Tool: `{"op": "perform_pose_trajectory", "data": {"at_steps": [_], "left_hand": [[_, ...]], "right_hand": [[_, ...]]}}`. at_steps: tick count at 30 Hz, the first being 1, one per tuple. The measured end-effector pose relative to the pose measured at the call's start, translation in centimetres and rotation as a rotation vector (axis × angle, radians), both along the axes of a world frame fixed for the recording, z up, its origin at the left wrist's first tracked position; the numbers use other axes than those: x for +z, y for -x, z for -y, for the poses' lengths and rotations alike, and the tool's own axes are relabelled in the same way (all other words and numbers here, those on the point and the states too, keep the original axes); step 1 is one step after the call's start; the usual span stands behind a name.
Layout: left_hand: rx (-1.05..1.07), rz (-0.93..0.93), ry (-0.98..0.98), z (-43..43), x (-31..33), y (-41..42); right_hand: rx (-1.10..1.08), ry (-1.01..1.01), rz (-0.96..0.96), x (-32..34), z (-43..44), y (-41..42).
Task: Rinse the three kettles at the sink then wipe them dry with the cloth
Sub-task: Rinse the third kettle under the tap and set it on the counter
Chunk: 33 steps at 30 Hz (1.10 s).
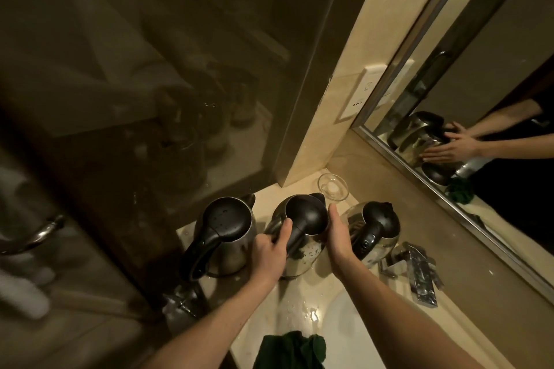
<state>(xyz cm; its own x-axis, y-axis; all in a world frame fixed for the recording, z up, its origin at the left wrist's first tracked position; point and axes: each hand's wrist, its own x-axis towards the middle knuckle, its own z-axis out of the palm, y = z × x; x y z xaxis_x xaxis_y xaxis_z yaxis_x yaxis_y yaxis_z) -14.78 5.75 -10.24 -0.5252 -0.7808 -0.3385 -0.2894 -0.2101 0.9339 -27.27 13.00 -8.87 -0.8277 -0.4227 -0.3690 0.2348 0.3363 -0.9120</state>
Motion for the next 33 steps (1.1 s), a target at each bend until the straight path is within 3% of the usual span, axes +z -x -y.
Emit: {"op": "perform_pose_trajectory", "data": {"at_steps": [9, 15, 19, 22, 27, 33], "left_hand": [[-0.078, 0.04, 0.048, 0.2, -0.5, -0.3], [-0.226, 0.225, 0.396, 0.2, 0.9, -1.3], [-0.187, 0.32, 0.696, 0.3, 3.3, -2.0], [-0.176, 0.307, 0.756, -0.9, 5.3, -1.7], [-0.205, 0.122, 0.625, -6.1, 8.1, -0.3], [-0.27, 0.074, 0.378, -11.1, 8.6, 2.9]], "right_hand": [[0.067, 0.048, 0.017, 0.6, -0.7, -0.5], [0.041, 0.025, 0.0, 1.2, -1.7, -1.3], [-0.005, 0.028, 0.005, 2.8, -3.8, -1.9], [-0.037, 0.051, 0.001, 4.2, -5.8, -2.3], [-0.071, 0.122, -0.047, 6.6, -10.6, -3.2], [-0.148, 0.105, -0.105, 8.1, -16.0, -2.2]]}}
